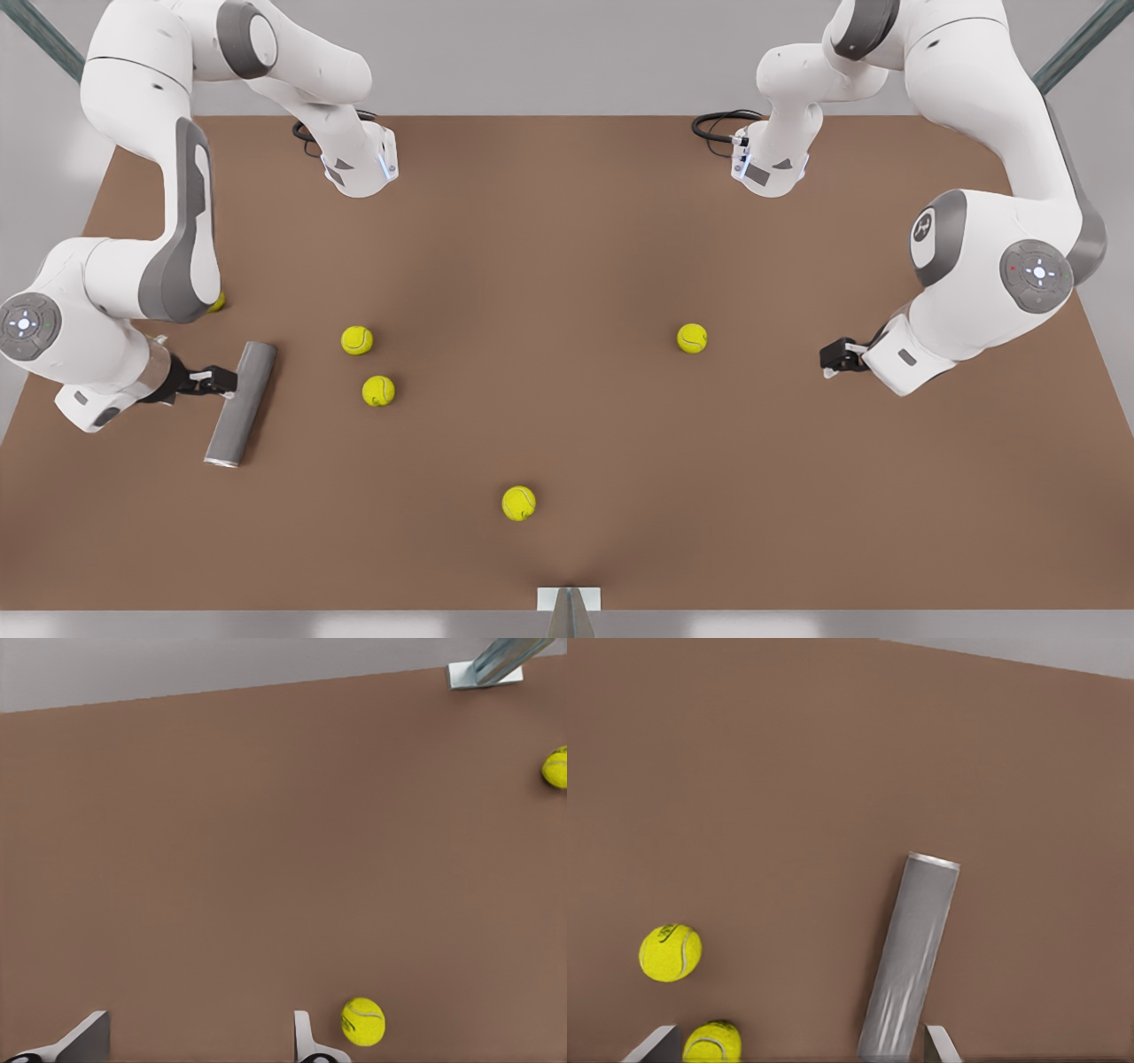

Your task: Put the tennis tube upright

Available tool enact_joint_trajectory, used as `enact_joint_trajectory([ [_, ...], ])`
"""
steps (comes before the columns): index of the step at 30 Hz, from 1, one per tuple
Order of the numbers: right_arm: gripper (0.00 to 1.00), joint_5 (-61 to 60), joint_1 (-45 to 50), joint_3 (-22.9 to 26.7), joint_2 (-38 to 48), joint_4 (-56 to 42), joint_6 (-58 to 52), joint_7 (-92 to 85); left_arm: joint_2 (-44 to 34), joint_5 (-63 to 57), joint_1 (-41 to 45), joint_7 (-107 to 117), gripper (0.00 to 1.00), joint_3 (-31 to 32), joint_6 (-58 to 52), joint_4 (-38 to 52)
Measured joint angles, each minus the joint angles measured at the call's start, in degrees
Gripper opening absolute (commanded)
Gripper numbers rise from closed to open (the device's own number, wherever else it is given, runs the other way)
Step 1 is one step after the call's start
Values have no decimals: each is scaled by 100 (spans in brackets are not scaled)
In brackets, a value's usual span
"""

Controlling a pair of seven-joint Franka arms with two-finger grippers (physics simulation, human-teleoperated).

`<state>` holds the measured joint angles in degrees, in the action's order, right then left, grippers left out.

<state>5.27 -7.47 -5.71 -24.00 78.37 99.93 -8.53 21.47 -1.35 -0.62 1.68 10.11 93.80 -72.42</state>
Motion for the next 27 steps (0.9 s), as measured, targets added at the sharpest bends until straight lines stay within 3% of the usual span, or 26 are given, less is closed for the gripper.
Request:
enact_joint_trajectory([
  [9,100,-36,-519,-1,-12,447,-120,-494,33,24,72,94,99,43,36,-56],
  [11,100,-129,-596,0,184,1350,503,-535,50,44,112,113,99,51,59,-63],
  [14,100,-184,-840,-81,206,1956,939,-145,231,329,102,239,99,43,209,-1],
  [20,100,-234,-1210,-167,-254,2331,1121,-124,305,1168,62,237,99,44,437,-17],
  [23,100,-194,-1468,-176,-194,3115,2301,-139,349,1284,62,236,99,35,438,-16],
  [27,100,-169,-1517,-176,-358,3079,2565,6,429,1317,62,228,99,35,438,-69],
])
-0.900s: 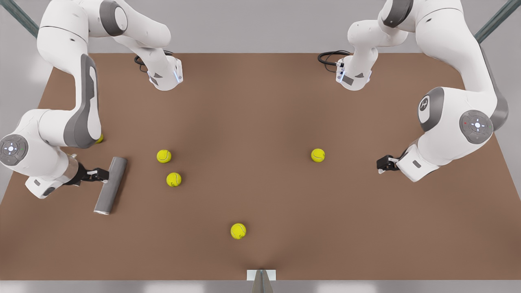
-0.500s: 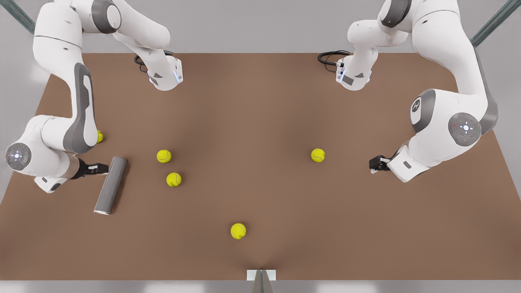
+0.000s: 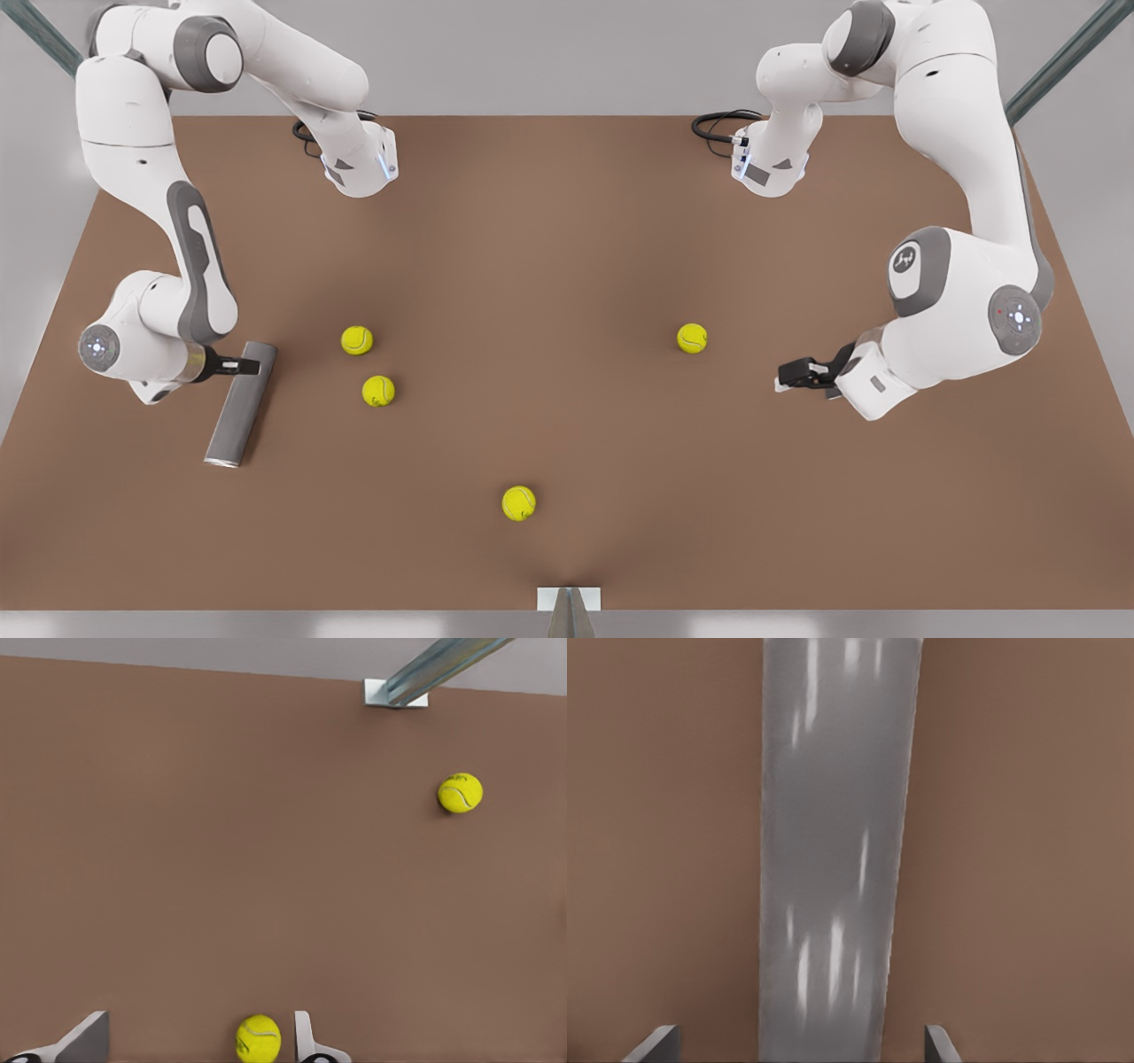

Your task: Put the tennis tube upright

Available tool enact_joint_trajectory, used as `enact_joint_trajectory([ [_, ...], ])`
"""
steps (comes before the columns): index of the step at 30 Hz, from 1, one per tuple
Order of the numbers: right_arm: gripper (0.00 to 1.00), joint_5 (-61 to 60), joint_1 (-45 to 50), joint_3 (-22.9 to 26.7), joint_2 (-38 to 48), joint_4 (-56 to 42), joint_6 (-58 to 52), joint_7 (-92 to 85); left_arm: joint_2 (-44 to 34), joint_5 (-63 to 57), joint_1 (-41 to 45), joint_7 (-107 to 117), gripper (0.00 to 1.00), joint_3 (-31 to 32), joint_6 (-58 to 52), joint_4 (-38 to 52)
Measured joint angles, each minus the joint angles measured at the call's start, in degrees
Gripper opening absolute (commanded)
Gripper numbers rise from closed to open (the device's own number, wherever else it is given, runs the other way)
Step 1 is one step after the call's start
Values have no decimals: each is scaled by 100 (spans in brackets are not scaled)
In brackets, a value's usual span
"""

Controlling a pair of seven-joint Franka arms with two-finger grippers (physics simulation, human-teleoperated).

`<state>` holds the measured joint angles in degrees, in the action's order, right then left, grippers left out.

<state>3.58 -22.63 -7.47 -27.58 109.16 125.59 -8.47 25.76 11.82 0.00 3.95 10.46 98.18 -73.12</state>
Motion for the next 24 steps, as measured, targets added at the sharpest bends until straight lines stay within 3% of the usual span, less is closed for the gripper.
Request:
enact_joint_trajectory([
  [4,100,28,-227,-43,-33,365,1188,793,123,4,0,0,99,0,74,13],
  [7,100,29,-321,-380,16,670,1482,961,163,1,-53,-18,99,-34,54,16],
  [13,100,54,-365,-439,5,782,1525,953,0,-21,-127,4,99,-44,-564,4],
  [20,100,108,-462,-439,-87,735,1524,953,121,-29,-44,158,99,-44,-436,-1],
  [24,100,183,-483,-432,-391,205,1477,961,224,-23,-42,149,99,-43,-310,-5],
])
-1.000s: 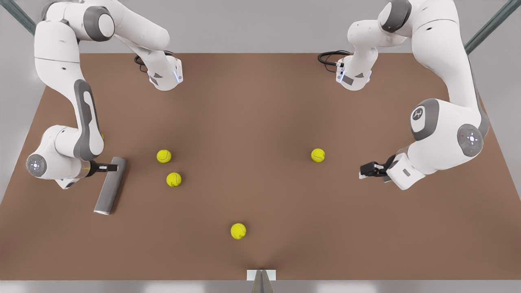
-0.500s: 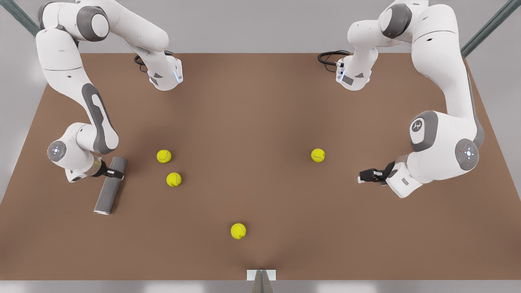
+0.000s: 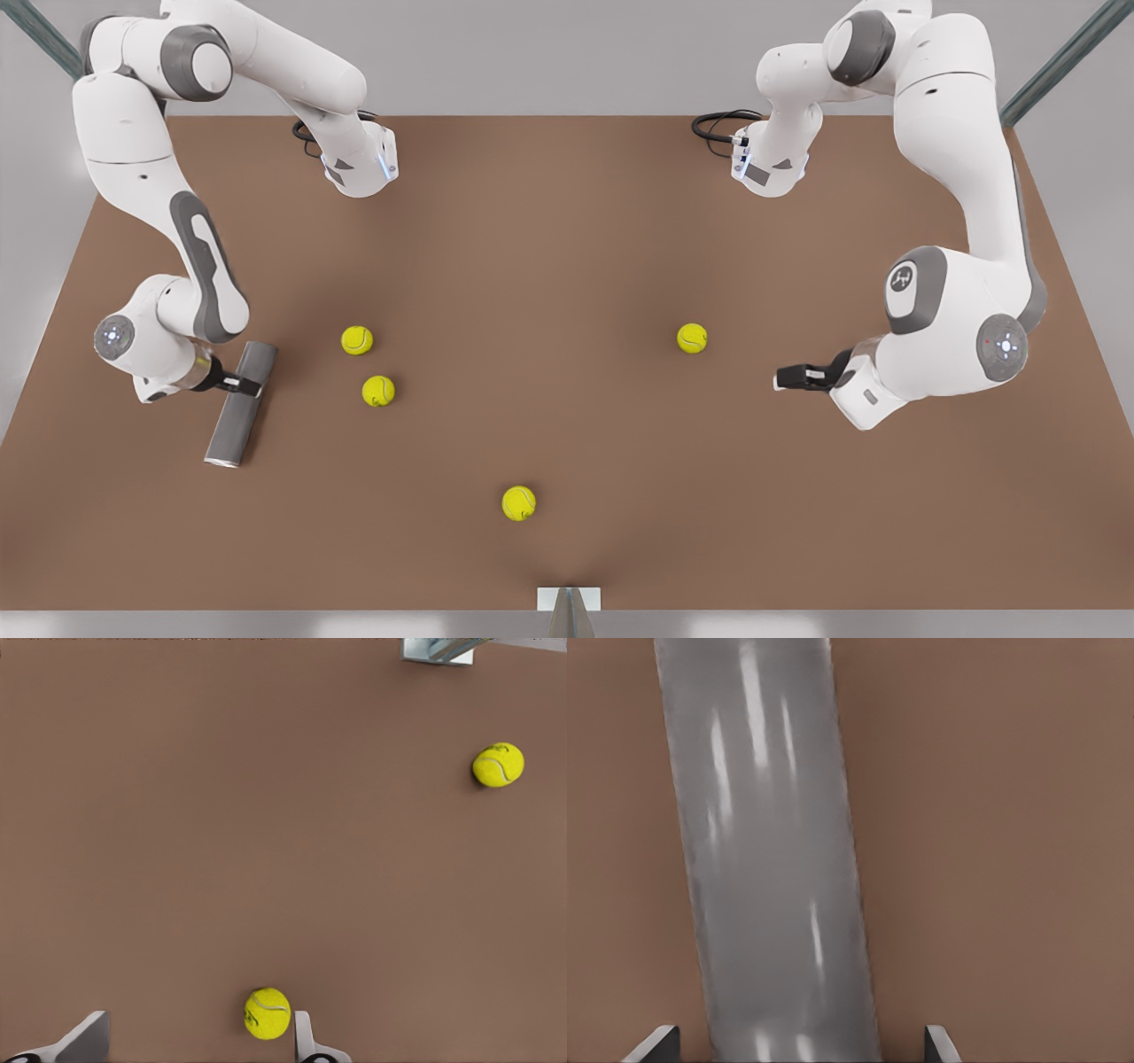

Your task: Put the tennis tube upright

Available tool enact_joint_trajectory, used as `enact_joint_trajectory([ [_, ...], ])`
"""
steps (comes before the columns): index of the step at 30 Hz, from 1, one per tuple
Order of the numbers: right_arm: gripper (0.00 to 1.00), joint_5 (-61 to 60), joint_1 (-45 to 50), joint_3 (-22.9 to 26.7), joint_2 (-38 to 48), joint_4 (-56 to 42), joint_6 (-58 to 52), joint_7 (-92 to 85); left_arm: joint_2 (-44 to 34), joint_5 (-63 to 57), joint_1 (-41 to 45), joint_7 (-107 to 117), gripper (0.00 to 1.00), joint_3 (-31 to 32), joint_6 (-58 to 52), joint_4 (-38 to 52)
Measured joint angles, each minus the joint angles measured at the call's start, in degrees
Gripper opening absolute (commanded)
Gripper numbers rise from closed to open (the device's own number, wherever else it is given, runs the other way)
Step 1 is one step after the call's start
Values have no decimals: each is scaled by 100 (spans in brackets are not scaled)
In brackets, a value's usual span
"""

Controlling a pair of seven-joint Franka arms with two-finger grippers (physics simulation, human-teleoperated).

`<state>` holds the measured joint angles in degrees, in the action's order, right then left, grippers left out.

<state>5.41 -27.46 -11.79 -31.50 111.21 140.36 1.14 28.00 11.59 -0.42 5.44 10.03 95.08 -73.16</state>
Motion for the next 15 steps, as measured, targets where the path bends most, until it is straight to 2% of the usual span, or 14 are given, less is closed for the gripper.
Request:
enact_joint_trajectory([
  [6,100,92,-12,2,-348,-108,159,0,196,0,-20,-8,99,-1,201,39],
  [15,100,100,30,-6,-391,-82,216,79,294,-9,-11,-8,99,-1,353,40],
])
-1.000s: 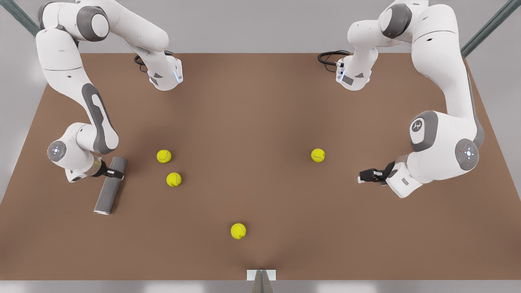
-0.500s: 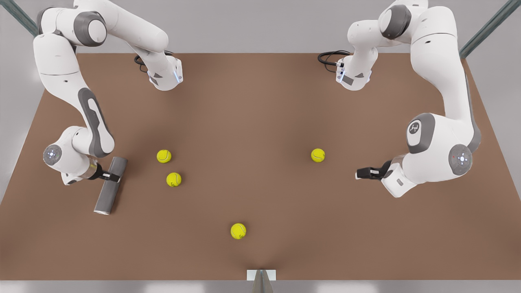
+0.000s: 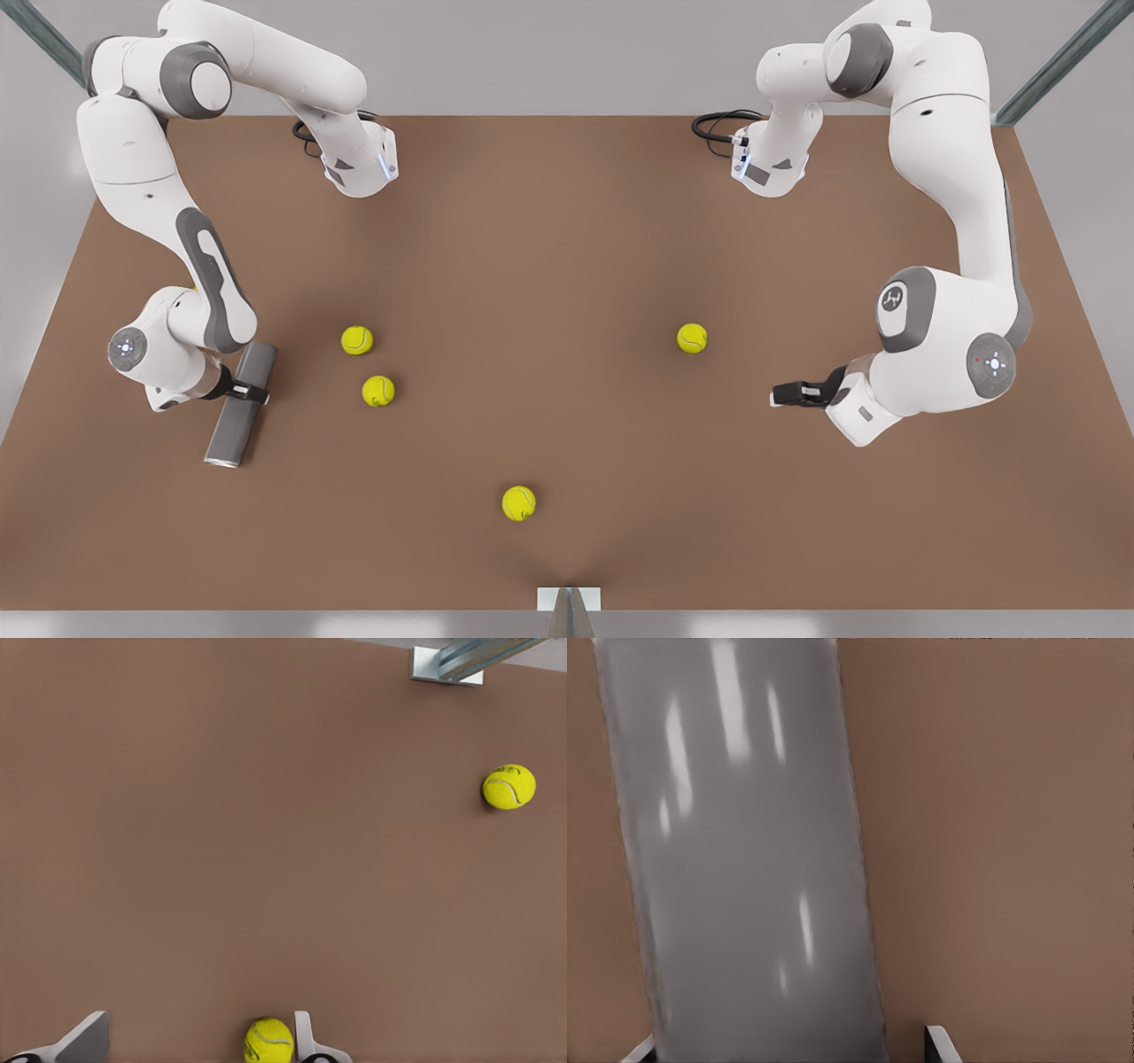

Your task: Put the tennis tube upright

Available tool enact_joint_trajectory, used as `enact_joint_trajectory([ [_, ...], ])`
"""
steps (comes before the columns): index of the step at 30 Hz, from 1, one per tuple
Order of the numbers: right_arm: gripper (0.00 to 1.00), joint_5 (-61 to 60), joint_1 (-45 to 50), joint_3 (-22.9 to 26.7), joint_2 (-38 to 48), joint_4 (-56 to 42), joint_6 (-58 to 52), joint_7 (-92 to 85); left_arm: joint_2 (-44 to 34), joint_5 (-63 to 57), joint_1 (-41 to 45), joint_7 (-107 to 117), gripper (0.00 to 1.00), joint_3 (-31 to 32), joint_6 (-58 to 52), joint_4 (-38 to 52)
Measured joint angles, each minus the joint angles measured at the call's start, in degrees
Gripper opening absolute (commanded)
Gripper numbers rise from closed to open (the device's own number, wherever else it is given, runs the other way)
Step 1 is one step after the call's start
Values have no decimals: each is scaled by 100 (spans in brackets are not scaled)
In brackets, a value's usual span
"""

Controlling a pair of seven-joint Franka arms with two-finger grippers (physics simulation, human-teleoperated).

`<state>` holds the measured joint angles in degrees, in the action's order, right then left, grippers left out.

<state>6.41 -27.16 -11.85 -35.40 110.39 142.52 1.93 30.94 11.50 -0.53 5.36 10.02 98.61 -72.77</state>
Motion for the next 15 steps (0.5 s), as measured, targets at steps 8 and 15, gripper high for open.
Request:
enact_joint_trajectory([
  [8,87,124,71,4,-10,15,74,-44,26,2,0,0,99,0,9,-1],
  [15,82,124,78,2,-11,18,74,-97,26,-1,0,0,99,0,9,8],
])
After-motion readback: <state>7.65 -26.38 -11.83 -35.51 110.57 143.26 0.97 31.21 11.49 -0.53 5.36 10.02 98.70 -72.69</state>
